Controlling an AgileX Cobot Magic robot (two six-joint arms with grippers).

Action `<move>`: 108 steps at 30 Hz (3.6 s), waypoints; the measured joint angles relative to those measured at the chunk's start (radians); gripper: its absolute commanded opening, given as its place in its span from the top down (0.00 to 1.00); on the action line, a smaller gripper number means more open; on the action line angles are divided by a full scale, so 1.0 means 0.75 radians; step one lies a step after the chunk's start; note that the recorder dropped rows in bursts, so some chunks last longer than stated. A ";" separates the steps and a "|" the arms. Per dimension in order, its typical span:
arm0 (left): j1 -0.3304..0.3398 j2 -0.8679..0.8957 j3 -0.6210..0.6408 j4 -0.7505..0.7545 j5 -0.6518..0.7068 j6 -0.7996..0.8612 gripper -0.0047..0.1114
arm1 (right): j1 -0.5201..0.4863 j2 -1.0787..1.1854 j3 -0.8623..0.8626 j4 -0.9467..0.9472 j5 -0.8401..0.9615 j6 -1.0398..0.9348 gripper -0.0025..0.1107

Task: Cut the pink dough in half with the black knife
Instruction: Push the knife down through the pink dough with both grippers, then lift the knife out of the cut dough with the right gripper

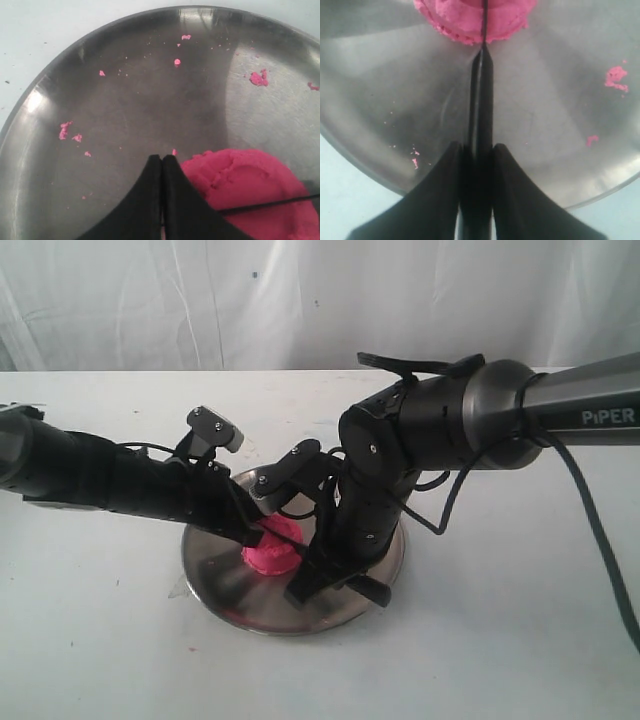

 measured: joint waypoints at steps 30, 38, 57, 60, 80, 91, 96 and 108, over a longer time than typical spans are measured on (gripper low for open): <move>0.000 0.014 -0.006 0.000 -0.019 0.000 0.94 | 0.000 0.086 -0.014 0.008 0.009 -0.006 0.98; -0.003 -0.029 -0.021 0.000 -0.203 0.000 0.94 | 0.000 0.088 -0.021 0.008 0.024 -0.006 0.98; -0.003 -0.080 -0.021 0.000 -0.222 0.000 0.94 | 0.000 0.086 -0.156 -0.101 0.392 0.054 0.98; -0.003 -0.080 -0.021 0.000 -0.222 0.000 0.94 | 0.000 0.086 -0.170 -0.109 0.447 0.054 0.98; -0.003 -0.135 -0.021 0.000 -0.225 0.000 0.94 | 0.000 0.097 -0.170 0.028 0.528 -0.027 0.98; -0.003 -0.204 -0.021 0.000 -0.270 0.000 0.94 | 0.000 0.097 -0.170 -0.063 0.512 0.028 0.98; -0.003 -0.204 -0.021 0.000 -0.269 0.000 0.94 | 0.000 0.097 -0.170 -0.208 0.473 0.139 0.98; -0.003 -0.249 -0.021 0.000 -0.266 0.000 0.94 | 0.000 0.097 -0.170 -0.241 0.433 0.201 0.98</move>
